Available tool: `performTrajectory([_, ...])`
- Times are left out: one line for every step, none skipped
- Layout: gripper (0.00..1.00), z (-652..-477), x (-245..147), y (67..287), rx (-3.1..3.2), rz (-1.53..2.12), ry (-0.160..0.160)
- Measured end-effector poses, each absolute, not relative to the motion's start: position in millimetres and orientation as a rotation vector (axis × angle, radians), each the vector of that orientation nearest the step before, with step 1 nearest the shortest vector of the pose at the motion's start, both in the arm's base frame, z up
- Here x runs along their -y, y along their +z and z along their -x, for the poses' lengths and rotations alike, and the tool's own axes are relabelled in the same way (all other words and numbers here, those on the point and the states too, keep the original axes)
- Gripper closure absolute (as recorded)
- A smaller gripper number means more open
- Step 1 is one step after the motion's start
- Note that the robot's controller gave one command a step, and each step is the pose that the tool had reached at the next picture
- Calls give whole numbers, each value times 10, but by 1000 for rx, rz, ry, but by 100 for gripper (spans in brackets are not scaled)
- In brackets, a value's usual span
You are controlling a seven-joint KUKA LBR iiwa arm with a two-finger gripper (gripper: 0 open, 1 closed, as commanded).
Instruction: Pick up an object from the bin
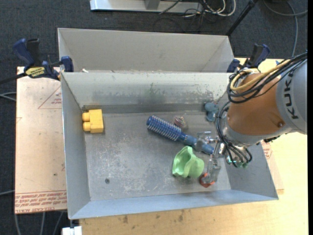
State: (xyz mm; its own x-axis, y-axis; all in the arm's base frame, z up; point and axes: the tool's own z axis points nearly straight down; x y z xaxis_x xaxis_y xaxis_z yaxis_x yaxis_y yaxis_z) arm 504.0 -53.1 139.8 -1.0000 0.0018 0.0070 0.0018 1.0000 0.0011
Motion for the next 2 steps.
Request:
performTrajectory([0, -5012, -110, 712, 3089, -580, -4])
performTrajectory([100, -5027, -99, 742, 3092, -579, -1])
